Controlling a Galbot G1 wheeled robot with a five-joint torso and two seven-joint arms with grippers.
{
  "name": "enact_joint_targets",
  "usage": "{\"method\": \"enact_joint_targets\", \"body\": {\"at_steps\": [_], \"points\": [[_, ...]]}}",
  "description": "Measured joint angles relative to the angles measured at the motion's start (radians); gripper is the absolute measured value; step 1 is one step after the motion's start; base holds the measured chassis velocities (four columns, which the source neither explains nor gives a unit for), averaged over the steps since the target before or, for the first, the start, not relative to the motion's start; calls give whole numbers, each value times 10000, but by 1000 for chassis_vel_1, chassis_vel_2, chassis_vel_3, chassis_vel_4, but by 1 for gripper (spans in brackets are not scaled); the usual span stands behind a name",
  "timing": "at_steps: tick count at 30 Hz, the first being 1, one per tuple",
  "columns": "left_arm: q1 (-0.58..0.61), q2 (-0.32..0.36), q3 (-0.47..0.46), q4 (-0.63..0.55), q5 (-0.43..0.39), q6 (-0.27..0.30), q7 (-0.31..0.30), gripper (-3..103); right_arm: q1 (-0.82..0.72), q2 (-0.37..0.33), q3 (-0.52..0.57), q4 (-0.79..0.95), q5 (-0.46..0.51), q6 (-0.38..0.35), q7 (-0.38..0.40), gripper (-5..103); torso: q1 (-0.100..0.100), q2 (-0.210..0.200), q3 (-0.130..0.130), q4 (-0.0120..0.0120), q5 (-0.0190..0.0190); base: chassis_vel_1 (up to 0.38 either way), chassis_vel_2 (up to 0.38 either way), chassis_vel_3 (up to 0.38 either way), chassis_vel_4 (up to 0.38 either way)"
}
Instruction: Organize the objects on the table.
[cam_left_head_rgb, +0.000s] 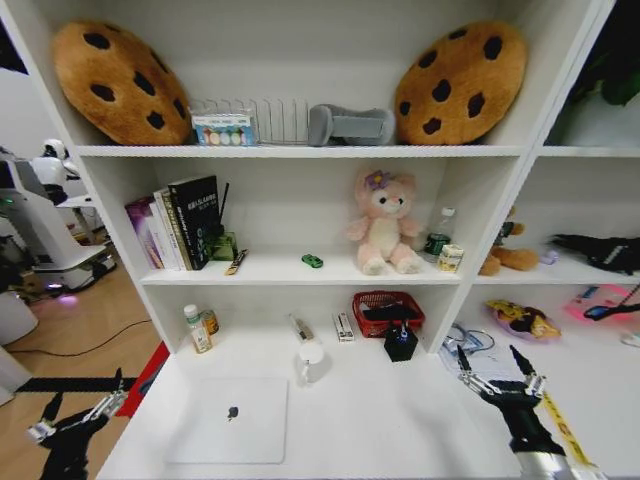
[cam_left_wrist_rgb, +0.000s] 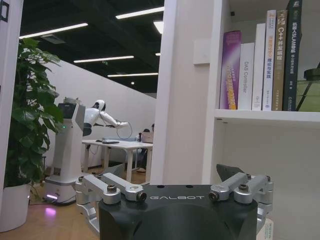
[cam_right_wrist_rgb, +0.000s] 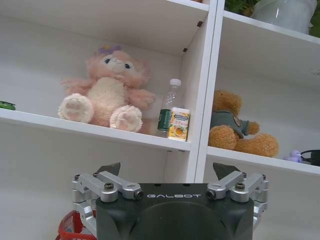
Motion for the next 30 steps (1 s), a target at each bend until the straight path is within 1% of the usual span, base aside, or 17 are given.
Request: {"method": "enact_joint_targets", "body": {"at_steps": [9, 11, 14, 21, 30], "points": [[0, 0, 0, 0, 0, 0, 0, 100, 0, 0, 0, 0, 0, 0, 0, 100, 1, 0, 0, 2, 3, 141, 129, -126, -114], [0, 0, 0, 0, 0, 0, 0, 100, 0, 0, 0, 0, 0, 0, 0, 100, 0, 1, 0, 2, -1, 93, 84, -116, -118], [0, 0, 0, 0, 0, 0, 0, 100, 0, 0, -1, 0, 0, 0, 0, 100, 0, 0, -1, -1, -3, 88, 67, -83, -92], [1, 0, 0, 0, 0, 0, 0, 100, 0, 0, 0, 0, 0, 0, 0, 100, 0, 0, 0, 3, 3, 4, 7, -10, -5], [0, 0, 0, 0, 0, 0, 0, 100, 1, 0, 0, 0, 0, 0, 0, 100, 1, 0, 1, 2, 0, 2, -1, -6, 1]]}}
